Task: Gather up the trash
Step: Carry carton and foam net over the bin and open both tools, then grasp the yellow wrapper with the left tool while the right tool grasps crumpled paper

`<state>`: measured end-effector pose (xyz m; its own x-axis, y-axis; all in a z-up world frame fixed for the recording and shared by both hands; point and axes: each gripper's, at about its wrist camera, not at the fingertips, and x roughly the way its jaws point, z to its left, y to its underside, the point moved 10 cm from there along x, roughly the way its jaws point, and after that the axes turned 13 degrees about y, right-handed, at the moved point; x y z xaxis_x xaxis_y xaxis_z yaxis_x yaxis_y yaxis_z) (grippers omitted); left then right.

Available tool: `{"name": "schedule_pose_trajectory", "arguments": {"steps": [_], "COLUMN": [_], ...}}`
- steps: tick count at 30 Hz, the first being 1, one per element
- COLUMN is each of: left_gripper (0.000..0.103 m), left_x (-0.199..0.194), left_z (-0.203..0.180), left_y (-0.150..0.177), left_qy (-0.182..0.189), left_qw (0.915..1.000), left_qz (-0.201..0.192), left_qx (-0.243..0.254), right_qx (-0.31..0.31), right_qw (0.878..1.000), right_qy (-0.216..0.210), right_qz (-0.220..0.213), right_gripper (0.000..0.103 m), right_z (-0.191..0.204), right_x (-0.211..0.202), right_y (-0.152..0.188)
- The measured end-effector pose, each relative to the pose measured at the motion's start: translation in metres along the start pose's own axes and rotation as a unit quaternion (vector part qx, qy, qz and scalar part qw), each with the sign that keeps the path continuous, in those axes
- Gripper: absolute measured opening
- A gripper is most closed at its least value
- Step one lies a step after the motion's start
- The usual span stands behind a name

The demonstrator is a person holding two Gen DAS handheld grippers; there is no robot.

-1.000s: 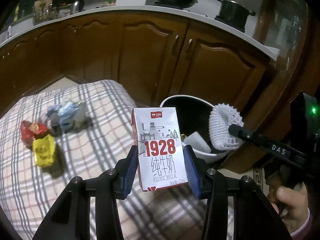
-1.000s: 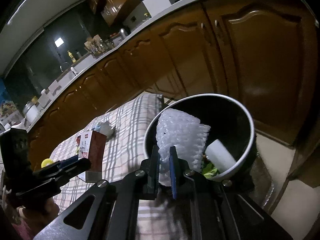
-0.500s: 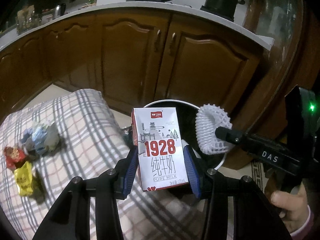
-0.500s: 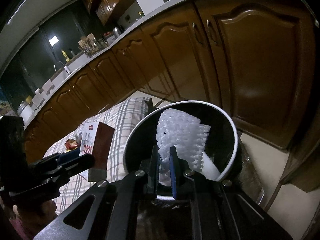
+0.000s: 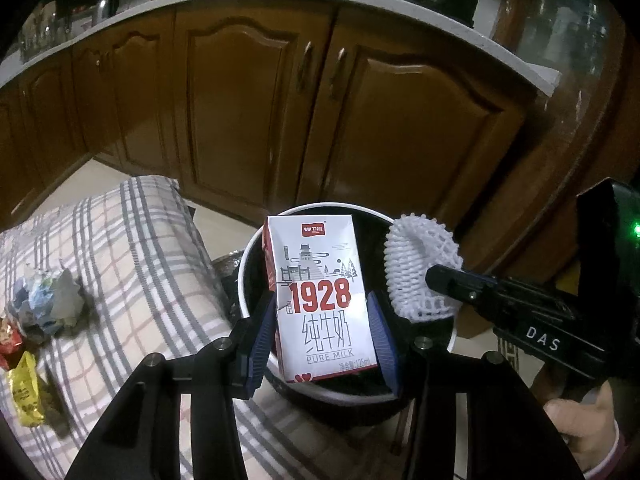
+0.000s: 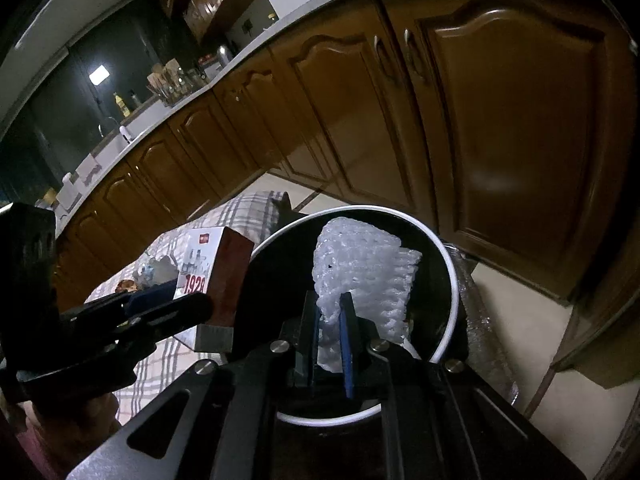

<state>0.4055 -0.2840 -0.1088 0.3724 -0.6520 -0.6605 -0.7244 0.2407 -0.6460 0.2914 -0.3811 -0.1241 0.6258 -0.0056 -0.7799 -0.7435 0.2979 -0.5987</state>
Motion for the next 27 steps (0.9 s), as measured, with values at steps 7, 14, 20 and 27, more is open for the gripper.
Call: {"name": "schedule_pose_trajectory", "arguments": {"steps": [7, 14, 20, 27], "left_gripper": [0.045, 0.057, 0.061, 0.063], "left_x": [0.016, 0.018, 0.007, -0.025], "left_z": [0.000, -0.007, 0.003, 0.022], "left_y": [0.000, 0.003, 0.008, 0.036], "left_qy": [0.002, 0.000, -0.003, -0.005], "left_qw": [0.9998, 0.9995, 0.9998, 0.9987], "left_qz": [0.017, 0.028, 0.016, -0.008], "left_qx": [0.008, 0.016, -0.006, -0.050], "right_qx": [-0.005, 0.009, 0.027, 0.038], "right_qw": [1.000, 1.000, 0.999, 0.999], "right_qy": [0.006, 0.001, -0.006, -0.023], "right_qz": [0.008, 0.020, 0.014, 0.009], "right_gripper": [0.013, 0.033, 0.046, 0.054], "right_z": [-0.002, -0.007, -0.012, -0.004], "right_x": [0.007, 0.014, 0.011, 0.007], "right_y": [-0.002, -0.001, 0.000, 0.005]}}
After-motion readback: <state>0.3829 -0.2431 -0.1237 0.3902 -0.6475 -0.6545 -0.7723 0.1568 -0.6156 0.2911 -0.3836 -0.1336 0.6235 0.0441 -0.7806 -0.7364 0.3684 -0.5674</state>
